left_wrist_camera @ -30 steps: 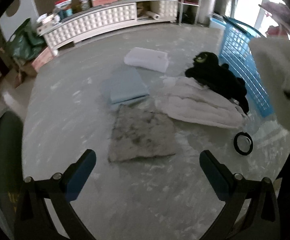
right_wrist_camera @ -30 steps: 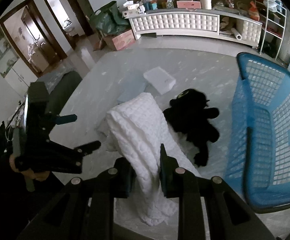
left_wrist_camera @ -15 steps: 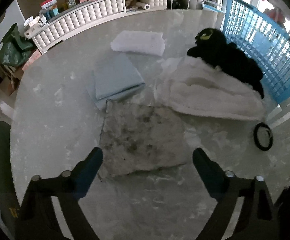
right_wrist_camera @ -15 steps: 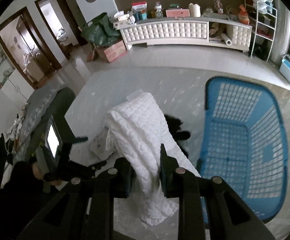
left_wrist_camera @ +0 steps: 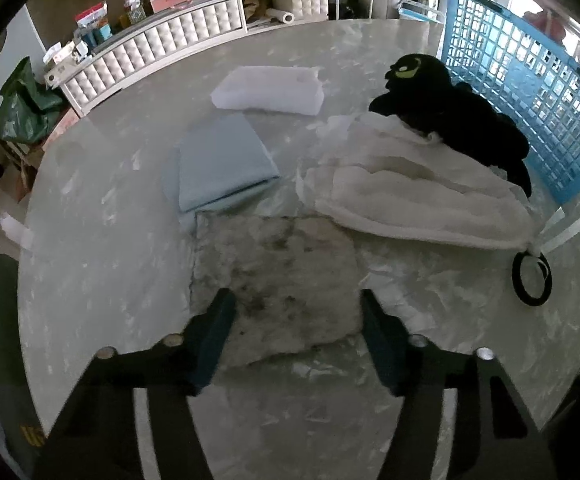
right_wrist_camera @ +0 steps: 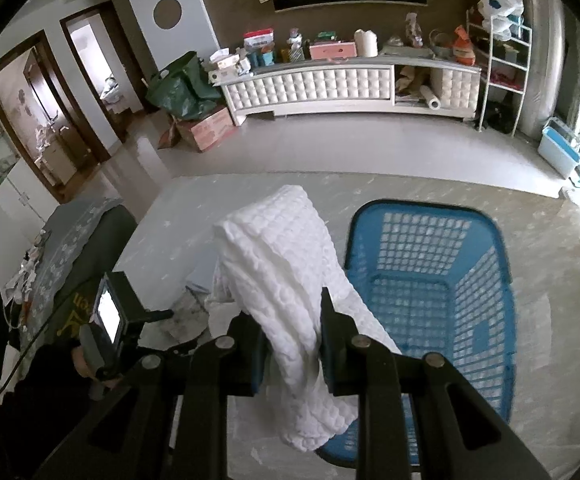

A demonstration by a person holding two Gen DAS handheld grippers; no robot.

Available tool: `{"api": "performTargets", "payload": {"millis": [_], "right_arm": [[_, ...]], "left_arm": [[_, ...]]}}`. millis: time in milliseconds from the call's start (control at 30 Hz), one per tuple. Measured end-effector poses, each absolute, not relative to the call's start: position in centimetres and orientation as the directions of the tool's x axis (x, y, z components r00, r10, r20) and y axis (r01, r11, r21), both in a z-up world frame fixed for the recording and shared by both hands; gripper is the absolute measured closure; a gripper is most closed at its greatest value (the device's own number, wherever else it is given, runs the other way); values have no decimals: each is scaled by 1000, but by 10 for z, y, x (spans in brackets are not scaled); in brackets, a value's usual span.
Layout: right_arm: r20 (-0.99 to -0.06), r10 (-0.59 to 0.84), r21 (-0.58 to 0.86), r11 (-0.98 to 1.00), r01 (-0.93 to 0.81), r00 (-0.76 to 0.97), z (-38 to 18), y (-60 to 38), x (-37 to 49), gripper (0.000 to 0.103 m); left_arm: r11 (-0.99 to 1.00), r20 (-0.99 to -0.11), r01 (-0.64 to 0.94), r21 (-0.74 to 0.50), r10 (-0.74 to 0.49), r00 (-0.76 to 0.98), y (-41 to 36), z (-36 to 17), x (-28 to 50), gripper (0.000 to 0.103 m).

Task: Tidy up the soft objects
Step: 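Lift the white towel with the right gripper and carry it over the blue basket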

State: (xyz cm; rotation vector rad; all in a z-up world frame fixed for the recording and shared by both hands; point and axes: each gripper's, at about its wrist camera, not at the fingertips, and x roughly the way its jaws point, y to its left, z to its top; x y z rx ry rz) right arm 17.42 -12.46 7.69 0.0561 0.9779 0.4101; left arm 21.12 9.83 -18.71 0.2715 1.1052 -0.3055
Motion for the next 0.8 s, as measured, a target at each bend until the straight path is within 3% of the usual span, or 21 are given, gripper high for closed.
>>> {"api": "performTargets", "payload": {"millis": [200, 467, 800], "right_arm": [[-795, 302, 180, 946, -271, 527, 89, -141, 177, 82], [-801, 210, 109, 972, -209, 560, 90, -161, 182, 82], [-861, 109, 15, 982, -189, 498, 50, -165, 195, 82]], "left_arm": [[920, -897, 387, 68, -113, 426, 90, -184, 207, 66], [935, -897, 353, -36, -186, 401, 108, -174, 204, 83], [941, -893, 332, -70, -208, 400, 117, -168, 205, 88]]}}
